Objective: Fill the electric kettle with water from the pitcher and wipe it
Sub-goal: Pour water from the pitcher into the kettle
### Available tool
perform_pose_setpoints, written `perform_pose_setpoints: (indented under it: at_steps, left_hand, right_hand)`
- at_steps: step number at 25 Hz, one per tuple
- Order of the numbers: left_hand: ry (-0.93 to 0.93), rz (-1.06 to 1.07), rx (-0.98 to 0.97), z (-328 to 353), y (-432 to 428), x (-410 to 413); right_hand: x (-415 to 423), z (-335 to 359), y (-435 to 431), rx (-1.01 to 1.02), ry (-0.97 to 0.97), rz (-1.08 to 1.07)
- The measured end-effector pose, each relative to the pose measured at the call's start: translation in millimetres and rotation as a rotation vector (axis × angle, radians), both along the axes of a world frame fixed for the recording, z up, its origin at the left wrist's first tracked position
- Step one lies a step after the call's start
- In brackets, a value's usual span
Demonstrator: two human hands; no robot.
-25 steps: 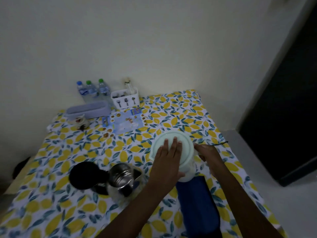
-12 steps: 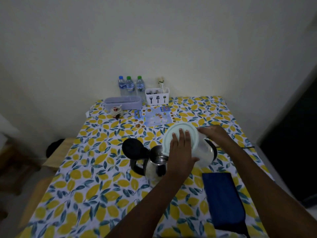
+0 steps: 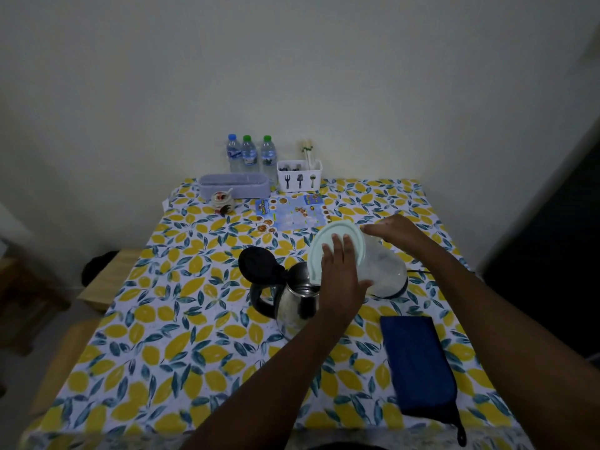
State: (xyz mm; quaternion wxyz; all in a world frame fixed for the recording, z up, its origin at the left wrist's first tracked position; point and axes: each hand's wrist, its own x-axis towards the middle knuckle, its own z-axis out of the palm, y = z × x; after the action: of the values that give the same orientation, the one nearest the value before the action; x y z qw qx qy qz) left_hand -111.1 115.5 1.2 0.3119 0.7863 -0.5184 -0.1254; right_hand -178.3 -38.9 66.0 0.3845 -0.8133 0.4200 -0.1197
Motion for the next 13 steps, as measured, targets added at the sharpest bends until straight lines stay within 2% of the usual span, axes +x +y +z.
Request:
perform_pose_setpoints:
  at_steps: [13]
  left_hand:
    - [0.109,0.092,-0.081,7,-5,-3]
  right_hand:
    - [14,14,-11,-0.125,0.148,0.120]
